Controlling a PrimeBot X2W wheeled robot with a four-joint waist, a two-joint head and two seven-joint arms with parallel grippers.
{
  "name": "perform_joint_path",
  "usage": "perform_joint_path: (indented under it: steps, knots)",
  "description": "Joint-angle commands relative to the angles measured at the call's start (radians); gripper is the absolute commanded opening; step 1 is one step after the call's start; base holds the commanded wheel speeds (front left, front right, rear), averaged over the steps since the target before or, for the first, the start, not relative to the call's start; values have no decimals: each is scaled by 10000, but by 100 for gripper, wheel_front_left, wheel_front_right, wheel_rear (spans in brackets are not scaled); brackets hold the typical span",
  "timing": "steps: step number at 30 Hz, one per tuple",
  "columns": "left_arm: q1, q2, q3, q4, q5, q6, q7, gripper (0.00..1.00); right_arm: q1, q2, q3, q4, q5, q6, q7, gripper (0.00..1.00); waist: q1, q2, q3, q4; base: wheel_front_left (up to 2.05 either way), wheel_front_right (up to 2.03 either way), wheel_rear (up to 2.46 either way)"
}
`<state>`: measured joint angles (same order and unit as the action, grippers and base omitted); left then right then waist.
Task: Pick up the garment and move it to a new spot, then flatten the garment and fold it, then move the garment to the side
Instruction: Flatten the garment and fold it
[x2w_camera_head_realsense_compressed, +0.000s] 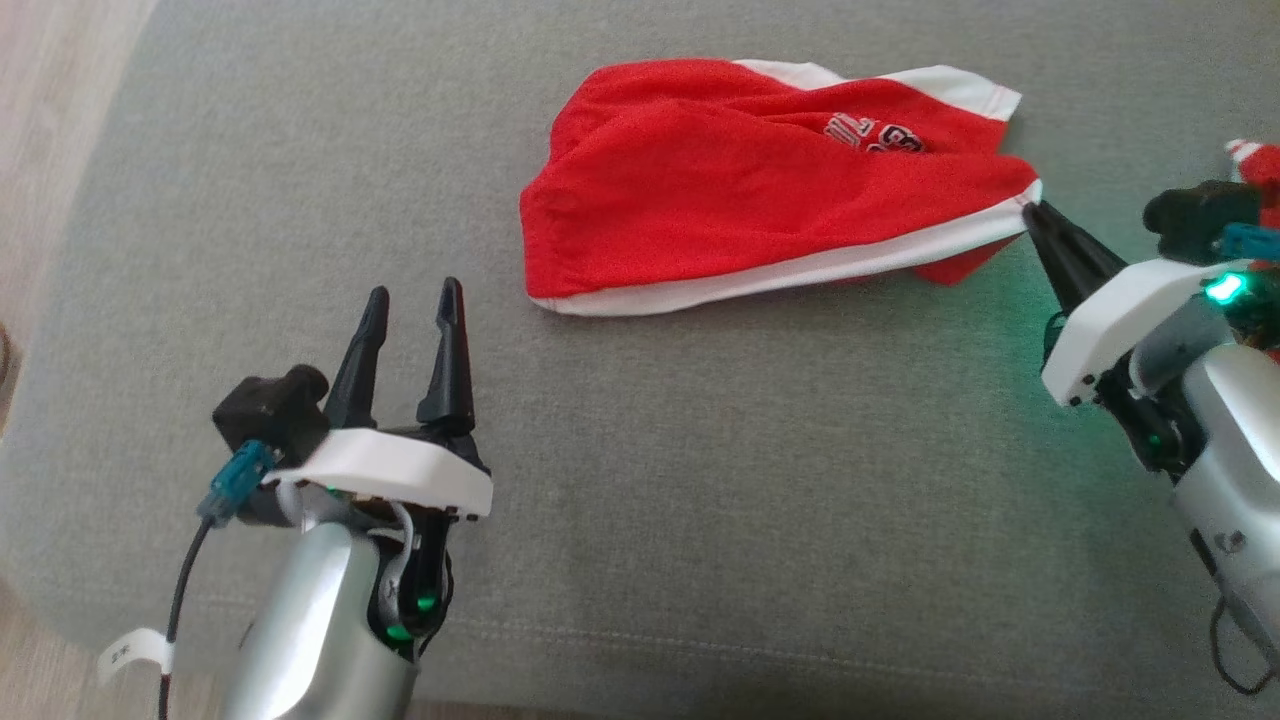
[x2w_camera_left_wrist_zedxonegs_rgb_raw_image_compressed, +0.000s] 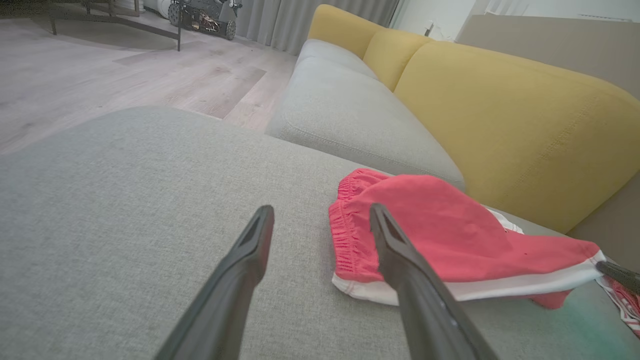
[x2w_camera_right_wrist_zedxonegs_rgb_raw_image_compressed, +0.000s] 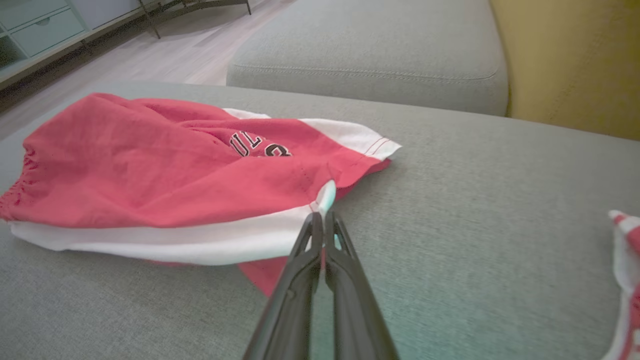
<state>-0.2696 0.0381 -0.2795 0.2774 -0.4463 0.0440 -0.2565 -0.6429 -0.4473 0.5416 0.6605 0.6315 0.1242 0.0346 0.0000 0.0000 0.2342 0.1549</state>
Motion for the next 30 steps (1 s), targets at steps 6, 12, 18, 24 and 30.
perform_joint_path:
  steps: [6,12,18,24,30]
  knots:
    - [-62,122,528,-238,246,-57,-53,100,514,-404,-414,-512,27,65,-22,0,0,0,-276,-440,0,0,0]
    - [-59,122,378,214,411,-280,-53,100,1189,-441,-940,-909,-68,65,211,0,0,0,-286,-820,0,0,0]
    - [-496,142,-424,1718,796,-936,9,100,1436,-97,-1183,-1422,-410,65,475,0,0,0,-103,-1287,0,0,0]
    - [-1429,317,-1032,3412,1408,-1078,171,100,1228,304,-1239,-1791,-767,65,769,0,0,0,161,-1727,0,0,0]
    - [-2127,304,-1316,4669,1558,-1198,131,100,1098,392,-1294,-1994,-955,65,924,0,0,0,287,-1885,0,0,0]
